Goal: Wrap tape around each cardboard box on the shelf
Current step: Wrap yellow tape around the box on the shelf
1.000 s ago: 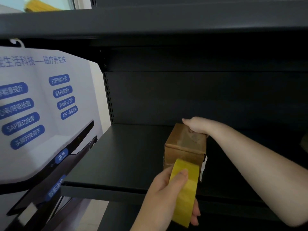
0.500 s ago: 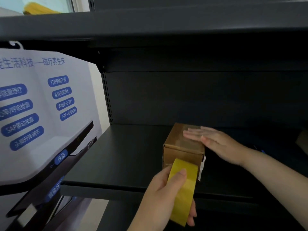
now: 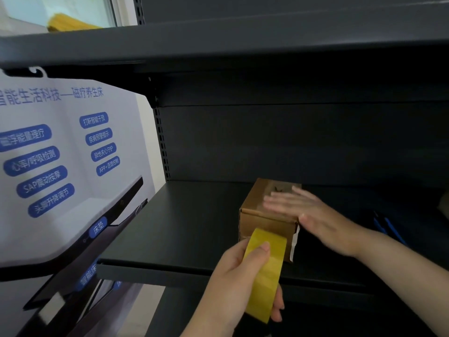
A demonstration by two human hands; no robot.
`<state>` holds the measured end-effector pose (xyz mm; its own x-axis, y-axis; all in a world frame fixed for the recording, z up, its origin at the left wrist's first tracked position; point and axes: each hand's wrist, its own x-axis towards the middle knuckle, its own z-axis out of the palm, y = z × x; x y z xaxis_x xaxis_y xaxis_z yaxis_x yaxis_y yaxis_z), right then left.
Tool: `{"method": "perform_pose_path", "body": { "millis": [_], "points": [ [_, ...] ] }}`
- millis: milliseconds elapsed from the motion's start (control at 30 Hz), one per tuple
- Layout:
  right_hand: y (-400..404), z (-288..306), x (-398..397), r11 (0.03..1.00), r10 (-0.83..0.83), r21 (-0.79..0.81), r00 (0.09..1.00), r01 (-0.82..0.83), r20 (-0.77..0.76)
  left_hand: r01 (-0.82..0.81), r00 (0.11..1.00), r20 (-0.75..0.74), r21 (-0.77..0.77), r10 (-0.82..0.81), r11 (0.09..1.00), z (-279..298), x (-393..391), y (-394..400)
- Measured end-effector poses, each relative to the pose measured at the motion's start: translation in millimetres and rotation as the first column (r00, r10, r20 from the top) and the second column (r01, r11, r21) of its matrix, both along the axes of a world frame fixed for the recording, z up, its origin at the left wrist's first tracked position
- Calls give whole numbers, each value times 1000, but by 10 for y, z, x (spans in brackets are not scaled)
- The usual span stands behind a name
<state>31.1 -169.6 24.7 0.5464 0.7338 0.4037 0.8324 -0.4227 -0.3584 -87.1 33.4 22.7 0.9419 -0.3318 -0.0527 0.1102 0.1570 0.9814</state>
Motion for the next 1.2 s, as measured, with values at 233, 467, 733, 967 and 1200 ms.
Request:
{"method": "perform_pose_path", "body": {
  "millis": [233,467,733,967,1200],
  "points": [
    [-42,75,259,934,-341,36,916,356,-214,-35,999,-7,36,36,999,-11,6,35],
    [18,-266,-521,952,-211,-109,872,286,442,22,997,-71,85,-16,996,62,-66,413],
    [350,-436,-629,906,-292,-85,759,414,583,151,988,30,-7,-151,988,55,-68,755],
    [337,-331,-559,915,-274,-42,693,402,667,346,932,101,37,-348,938,174,-65,885],
    [366,-45,-483,872,-449,94,709,480,543,142,986,75,105,-150,984,289,-99,682]
  ]
}}
